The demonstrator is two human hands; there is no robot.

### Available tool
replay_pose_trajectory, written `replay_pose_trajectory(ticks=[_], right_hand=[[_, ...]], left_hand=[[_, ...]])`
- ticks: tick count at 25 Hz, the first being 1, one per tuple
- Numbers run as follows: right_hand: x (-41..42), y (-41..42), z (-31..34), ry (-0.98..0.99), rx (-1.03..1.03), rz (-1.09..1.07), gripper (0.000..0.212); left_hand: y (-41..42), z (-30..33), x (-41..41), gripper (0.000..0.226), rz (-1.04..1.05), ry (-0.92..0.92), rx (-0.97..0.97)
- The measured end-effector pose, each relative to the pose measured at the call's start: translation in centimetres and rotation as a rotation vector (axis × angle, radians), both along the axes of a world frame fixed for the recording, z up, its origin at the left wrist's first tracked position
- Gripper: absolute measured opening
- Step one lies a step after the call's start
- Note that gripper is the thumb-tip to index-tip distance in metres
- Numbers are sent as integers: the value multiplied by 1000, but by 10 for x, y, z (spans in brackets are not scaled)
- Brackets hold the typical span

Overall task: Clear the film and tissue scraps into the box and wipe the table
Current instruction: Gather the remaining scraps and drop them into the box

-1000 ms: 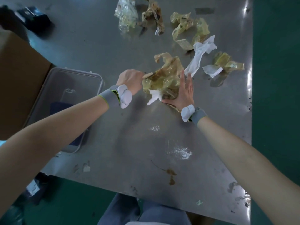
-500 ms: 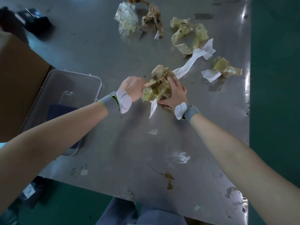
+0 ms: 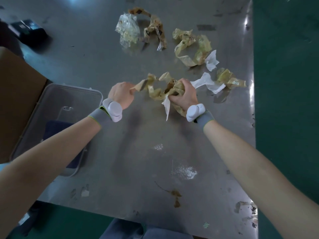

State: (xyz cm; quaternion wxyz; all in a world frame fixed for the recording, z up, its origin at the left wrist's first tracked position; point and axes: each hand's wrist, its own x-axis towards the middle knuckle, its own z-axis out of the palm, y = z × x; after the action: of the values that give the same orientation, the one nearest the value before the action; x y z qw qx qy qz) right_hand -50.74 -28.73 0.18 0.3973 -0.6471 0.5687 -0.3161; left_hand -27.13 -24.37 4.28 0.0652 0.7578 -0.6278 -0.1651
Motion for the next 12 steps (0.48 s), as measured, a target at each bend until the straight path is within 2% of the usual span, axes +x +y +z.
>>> replay_pose_trajectory(ticks=[5, 8, 12], right_hand=[[-41, -12, 26, -81, -189, -308, 40], [-71, -25, 31, -2, -251, -460, 47], [-110, -49, 27, 183, -226, -581, 61]], left_hand=[[-32, 10, -32, 23, 47, 78, -102], [-53, 12, -59, 20, 11, 81, -168], [-100, 13, -75, 23, 38, 23, -205]])
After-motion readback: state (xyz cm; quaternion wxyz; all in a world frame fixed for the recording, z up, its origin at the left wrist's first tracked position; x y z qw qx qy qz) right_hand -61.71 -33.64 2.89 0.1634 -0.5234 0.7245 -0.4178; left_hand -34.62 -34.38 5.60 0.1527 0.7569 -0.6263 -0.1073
